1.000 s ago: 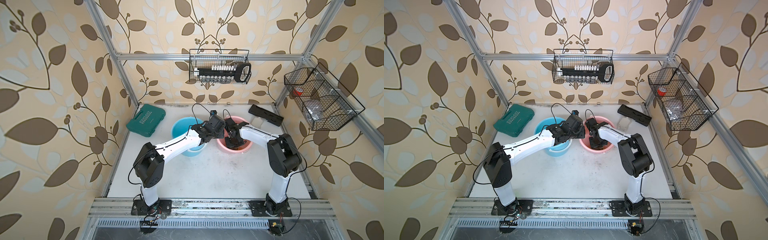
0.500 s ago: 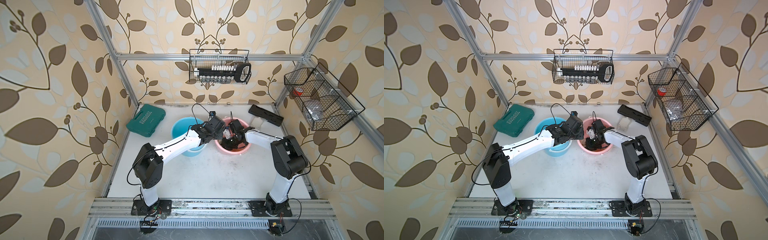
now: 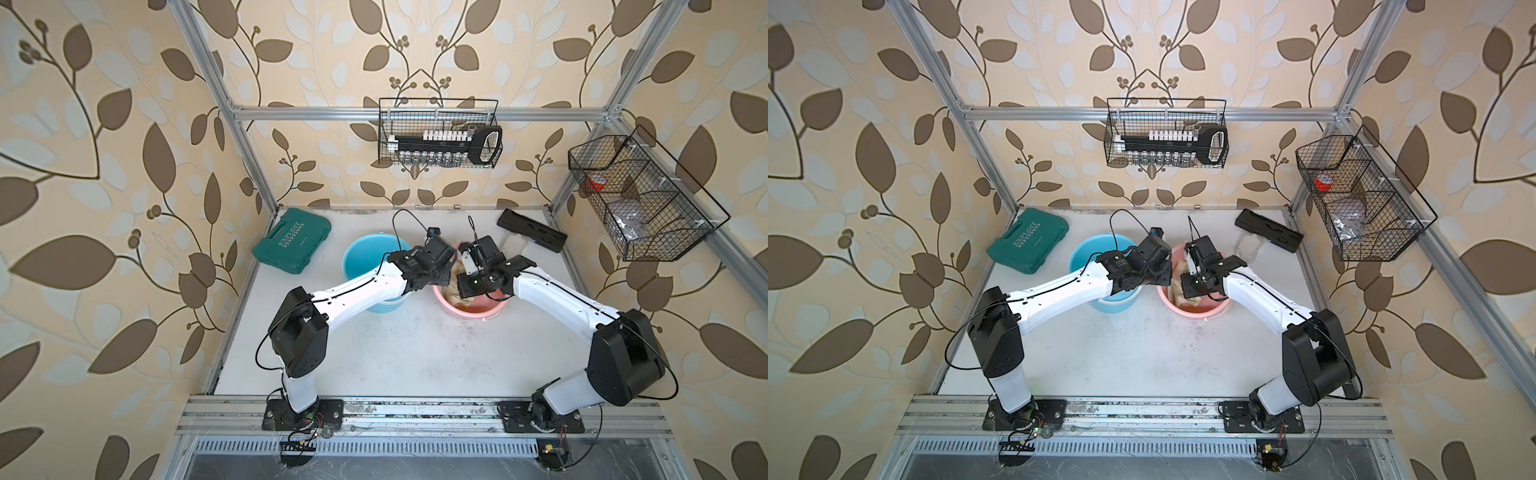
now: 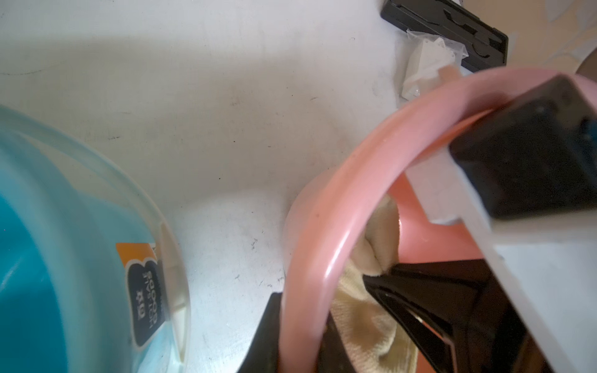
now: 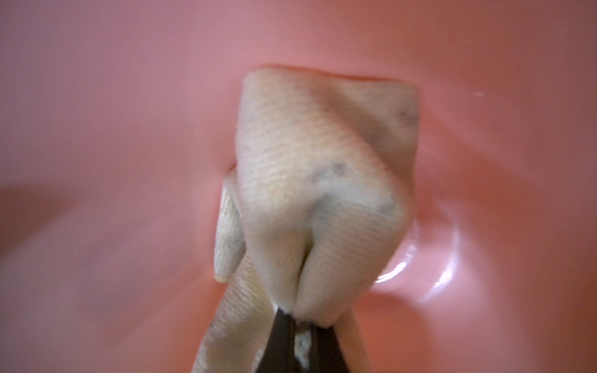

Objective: Wipe the inside of the bucket with a cloth
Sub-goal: Wipe the dirt from the inside of the bucket.

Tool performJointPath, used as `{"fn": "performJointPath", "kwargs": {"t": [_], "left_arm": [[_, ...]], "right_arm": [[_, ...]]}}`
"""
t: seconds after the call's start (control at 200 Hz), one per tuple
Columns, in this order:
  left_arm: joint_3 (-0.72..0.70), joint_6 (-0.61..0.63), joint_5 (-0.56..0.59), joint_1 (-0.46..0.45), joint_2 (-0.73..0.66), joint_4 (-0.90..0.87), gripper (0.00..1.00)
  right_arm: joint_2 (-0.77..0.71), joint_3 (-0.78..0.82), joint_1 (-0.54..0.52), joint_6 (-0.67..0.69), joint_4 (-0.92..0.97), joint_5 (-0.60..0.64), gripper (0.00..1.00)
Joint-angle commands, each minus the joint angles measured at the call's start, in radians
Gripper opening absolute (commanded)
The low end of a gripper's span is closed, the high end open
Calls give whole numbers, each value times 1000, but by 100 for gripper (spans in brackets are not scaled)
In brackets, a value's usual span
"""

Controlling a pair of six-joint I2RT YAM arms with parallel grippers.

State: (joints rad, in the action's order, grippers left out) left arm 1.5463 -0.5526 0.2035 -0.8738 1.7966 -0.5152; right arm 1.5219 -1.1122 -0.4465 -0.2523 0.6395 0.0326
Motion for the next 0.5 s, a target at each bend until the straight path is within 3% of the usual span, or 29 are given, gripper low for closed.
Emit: {"fn": "performJointPath", "kwargs": {"t": [0.0, 0.235, 0.495], "left_arm": [[35, 33, -51, -19, 3, -54, 0], [23, 29, -58, -19, -14, -56, 0], [0, 17, -80, -19, -13, -52, 0]], "right_arm": [[23, -39, -8, -7, 66, 262, 0], [136, -79, -9, -34, 121, 435, 0], [254, -130, 2, -101, 123, 490, 0]]}}
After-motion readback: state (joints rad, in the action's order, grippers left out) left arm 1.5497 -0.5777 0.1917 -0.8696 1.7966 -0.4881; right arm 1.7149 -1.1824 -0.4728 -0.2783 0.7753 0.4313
